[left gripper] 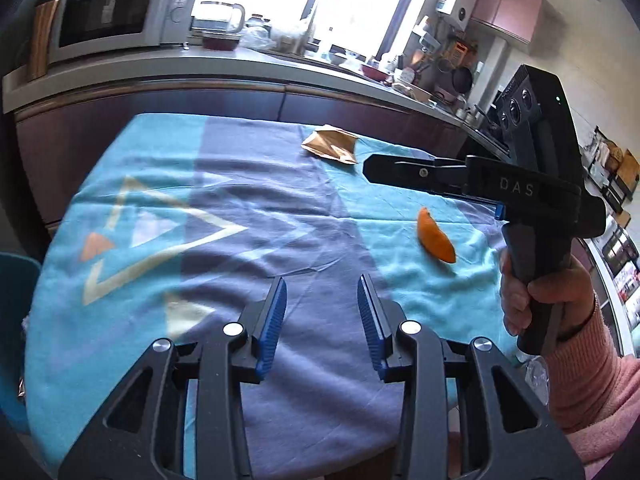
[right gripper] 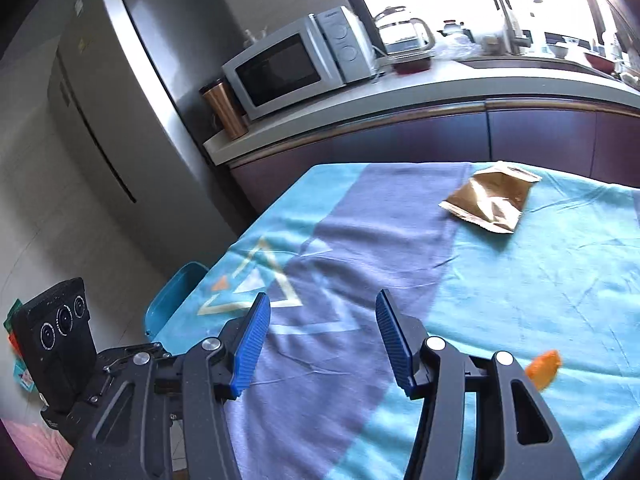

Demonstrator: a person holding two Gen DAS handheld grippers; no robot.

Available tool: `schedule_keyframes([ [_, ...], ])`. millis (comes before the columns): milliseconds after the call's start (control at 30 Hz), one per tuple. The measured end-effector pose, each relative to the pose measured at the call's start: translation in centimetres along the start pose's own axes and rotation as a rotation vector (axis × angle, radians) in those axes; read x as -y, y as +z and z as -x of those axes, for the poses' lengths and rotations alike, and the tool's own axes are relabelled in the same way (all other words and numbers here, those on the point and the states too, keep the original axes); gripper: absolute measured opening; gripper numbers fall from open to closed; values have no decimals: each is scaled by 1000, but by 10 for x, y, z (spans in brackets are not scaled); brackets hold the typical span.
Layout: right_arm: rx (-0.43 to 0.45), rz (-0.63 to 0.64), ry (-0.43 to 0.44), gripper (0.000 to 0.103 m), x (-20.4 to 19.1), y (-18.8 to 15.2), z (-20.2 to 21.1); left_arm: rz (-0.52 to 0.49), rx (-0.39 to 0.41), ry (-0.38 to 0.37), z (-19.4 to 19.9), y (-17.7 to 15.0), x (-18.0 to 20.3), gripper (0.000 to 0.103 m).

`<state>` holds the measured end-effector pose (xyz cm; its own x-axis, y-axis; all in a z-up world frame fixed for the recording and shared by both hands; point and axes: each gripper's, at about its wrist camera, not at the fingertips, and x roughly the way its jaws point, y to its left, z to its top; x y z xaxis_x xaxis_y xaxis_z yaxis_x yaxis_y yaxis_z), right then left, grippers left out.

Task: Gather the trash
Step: 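Reach both tools back over the table toward the orange peel, then lower the left tool onto the orange peel and close it while the right tool grasps the gold wrapper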

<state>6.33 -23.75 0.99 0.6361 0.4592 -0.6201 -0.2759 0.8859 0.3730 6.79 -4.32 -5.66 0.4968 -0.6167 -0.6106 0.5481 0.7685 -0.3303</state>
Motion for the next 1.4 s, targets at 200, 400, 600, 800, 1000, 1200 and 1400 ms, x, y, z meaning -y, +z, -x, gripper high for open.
schedule_keyframes([
  [200,56,-63,-57,53,48,-1,28,-57,-78,-95,-52,20,49,38],
  [400,89,-121,-89,53,87,1,45,-91,-146,-165,-98,38,83,42],
  [600,96,-164,-92,53,118,-2,52,-114,-210,-154,-140,46,104,41],
  [800,90,-176,-84,53,131,1,48,-84,-252,-170,-165,52,105,41],
  [1000,68,-174,-97,53,141,8,35,-89,-295,-179,-182,54,109,41],
  [1200,46,-174,-95,53,147,11,24,-78,-308,-192,-187,53,108,29],
  [1400,24,-156,-103,53,146,19,9,-39,-301,-194,-181,51,96,22],
])
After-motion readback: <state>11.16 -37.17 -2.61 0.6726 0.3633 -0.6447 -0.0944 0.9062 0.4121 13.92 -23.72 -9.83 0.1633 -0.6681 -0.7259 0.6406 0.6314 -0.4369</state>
